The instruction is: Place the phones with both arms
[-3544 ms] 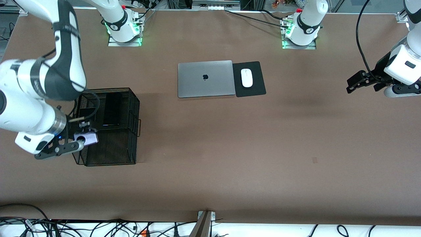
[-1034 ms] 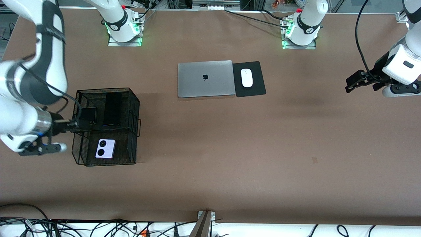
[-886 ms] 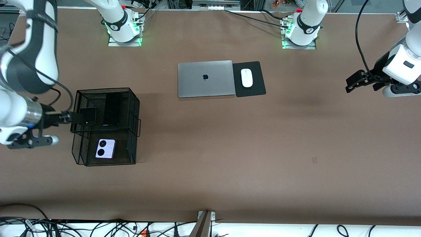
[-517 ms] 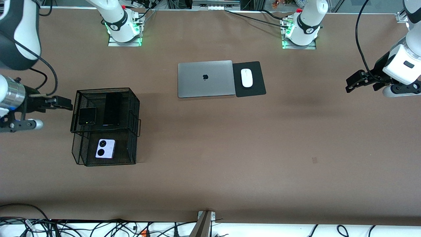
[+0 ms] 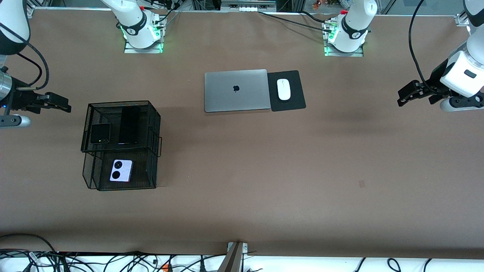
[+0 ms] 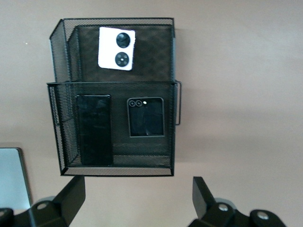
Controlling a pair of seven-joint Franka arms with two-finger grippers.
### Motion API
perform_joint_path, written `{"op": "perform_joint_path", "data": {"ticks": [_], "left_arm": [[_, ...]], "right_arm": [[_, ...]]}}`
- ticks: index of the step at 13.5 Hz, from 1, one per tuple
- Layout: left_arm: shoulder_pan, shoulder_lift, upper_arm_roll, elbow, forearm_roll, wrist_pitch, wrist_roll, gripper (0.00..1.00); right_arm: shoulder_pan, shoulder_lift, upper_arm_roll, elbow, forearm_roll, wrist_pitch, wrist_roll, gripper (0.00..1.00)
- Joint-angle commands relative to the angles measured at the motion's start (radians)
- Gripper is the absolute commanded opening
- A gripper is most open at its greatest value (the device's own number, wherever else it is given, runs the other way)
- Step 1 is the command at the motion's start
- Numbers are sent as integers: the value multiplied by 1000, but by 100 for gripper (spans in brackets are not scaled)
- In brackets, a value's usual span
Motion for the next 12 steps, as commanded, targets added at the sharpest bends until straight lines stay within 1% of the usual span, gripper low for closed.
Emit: {"op": "perform_joint_path", "data": {"ticks": [1,4,7,12], "left_arm": [[2,10,-1,30,2,-27,17,100],[1,10,-1,30,2,-27,17,100],[2,10,-1,30,2,-27,17,100],[2,10,-1,30,2,-29,17,100]], "right_arm": [[-29,-68,36,-41,-39,5,63,100],[-26,-91,36,-42,-51,-1,86,100],[-21,-97,41,-42,-51,-3,124,100],[-21,-97,41,-33,-42,-20,129,100]]}}
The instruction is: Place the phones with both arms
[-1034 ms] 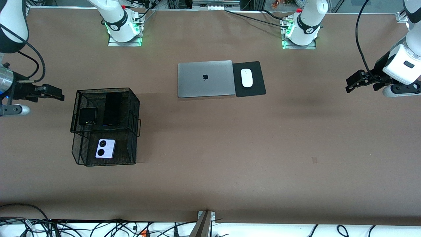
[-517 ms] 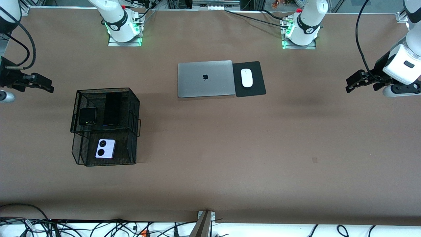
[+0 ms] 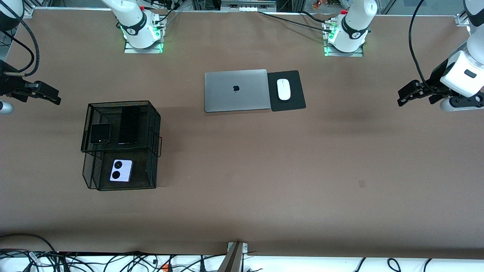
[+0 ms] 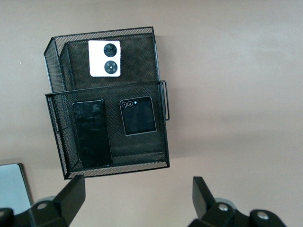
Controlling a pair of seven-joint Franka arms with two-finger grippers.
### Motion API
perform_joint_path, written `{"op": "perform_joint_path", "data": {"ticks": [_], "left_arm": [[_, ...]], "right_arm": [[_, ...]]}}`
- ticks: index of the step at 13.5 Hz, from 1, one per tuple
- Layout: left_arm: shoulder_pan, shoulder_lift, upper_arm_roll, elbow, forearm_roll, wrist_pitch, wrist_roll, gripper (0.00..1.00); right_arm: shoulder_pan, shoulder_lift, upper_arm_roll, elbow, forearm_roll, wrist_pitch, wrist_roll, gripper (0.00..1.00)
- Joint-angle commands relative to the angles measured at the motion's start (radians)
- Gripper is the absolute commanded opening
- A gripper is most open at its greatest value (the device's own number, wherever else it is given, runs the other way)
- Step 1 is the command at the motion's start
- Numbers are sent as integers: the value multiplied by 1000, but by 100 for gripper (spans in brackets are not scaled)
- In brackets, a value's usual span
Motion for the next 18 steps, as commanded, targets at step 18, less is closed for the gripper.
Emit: {"op": "perform_joint_path", "data": {"ticks": [18], "left_arm": [[2,10,-1,29,2,-27,17,100]], "right_arm": [[-17,-29,16,-23,57,-11,18,100]]}}
